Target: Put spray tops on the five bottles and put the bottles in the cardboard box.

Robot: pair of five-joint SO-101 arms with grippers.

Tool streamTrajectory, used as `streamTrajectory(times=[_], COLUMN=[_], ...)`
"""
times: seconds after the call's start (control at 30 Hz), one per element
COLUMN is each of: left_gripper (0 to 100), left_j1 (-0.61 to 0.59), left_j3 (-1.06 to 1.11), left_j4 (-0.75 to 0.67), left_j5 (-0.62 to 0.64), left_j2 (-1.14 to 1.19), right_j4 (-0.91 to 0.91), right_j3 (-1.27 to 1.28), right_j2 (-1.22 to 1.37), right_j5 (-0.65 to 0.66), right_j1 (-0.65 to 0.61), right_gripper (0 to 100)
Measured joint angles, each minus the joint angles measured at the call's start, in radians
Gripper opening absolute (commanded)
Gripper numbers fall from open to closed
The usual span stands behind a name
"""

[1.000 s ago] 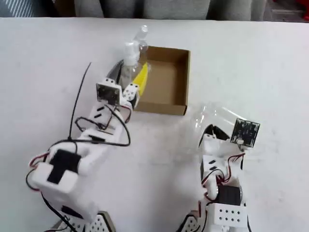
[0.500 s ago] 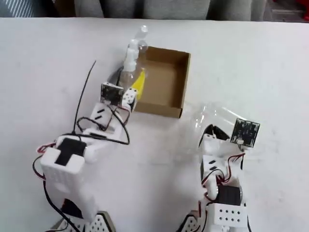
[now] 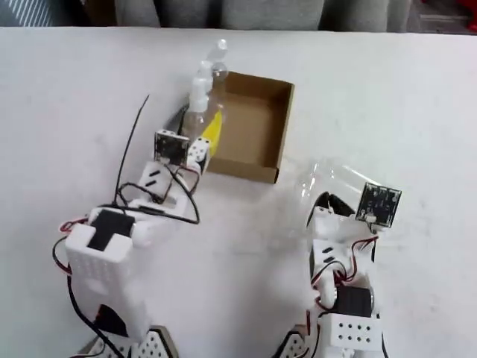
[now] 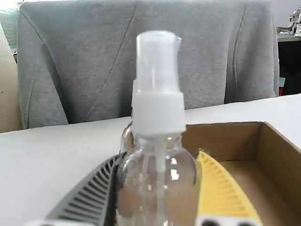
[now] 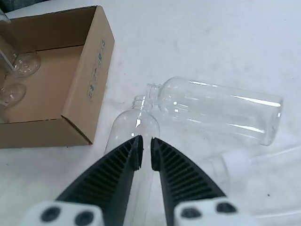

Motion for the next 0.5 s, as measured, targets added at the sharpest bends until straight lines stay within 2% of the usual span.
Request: streamTrajectory(times=[0.1, 0.3, 0.5], left_gripper=[6, 27, 28], left_j1=[0.000, -0.002, -0.009], left_j3=[-0.011, -0.015, -0.015], left_j4=[0.023, 0.029, 0.029], left_j5=[0.000, 0.000, -0.005], left_j2=[0.000, 0.000, 0.000], right_j4=[0.000, 0.000, 0.000], right_j3=[0.000, 0.000, 0.000], right_j2=[0.000, 0.000, 0.000], right_j5=[0.000, 0.000, 0.000], right_j1=[0.000, 0.000, 0.000], right_gripper=[2.1, 2.1, 2.1])
